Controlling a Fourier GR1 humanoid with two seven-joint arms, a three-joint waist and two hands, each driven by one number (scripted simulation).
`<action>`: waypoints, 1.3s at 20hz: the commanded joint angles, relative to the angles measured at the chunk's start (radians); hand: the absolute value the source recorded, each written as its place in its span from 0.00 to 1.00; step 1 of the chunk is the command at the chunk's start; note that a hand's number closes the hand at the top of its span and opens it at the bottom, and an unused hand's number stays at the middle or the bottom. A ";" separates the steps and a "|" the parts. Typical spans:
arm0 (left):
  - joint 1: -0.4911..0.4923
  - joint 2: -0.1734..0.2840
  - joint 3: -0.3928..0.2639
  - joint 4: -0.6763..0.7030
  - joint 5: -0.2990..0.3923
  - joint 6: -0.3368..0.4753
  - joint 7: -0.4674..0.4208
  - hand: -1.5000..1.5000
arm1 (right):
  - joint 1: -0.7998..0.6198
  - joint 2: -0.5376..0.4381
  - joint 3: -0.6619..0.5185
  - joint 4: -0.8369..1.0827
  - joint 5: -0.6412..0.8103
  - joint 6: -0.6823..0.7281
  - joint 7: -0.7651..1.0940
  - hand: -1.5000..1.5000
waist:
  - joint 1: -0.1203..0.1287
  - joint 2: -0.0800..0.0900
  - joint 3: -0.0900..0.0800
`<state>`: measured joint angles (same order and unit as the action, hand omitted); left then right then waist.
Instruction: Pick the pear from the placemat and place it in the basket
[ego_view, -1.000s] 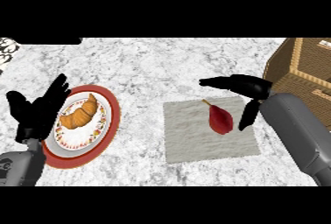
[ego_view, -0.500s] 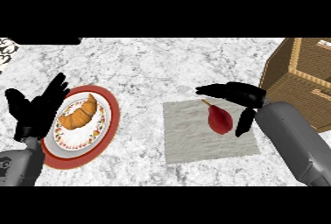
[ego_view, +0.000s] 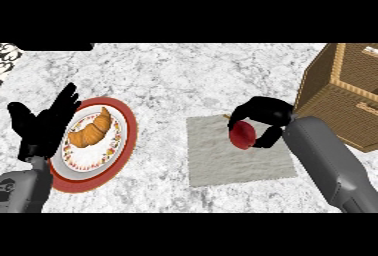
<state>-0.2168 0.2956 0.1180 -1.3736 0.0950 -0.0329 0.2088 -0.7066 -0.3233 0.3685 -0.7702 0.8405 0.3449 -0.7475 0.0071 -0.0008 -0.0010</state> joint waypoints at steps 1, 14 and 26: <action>-0.018 -0.001 0.018 0.021 -0.006 -0.008 -0.004 0.50 | -0.002 0.021 -0.002 0.037 0.063 -0.023 -0.057 1.00 | -0.001 0.002 0.001; 0.044 0.000 0.043 0.007 -0.013 0.020 -0.004 0.50 | 0.245 0.317 -0.168 -0.113 0.037 -0.287 0.761 1.00 | -0.075 -0.031 -0.003; 0.015 -0.010 0.011 0.002 -0.006 -0.012 0.022 0.50 | 0.388 0.322 0.174 -0.714 -0.292 -0.694 1.159 1.00 | -0.013 -0.020 0.002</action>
<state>-0.1978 0.2913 0.1366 -1.3768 0.0881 -0.0399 0.2215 -0.3499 -0.0168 0.4426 -1.2991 0.6428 -0.1965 0.3222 -0.0111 -0.0274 -0.0029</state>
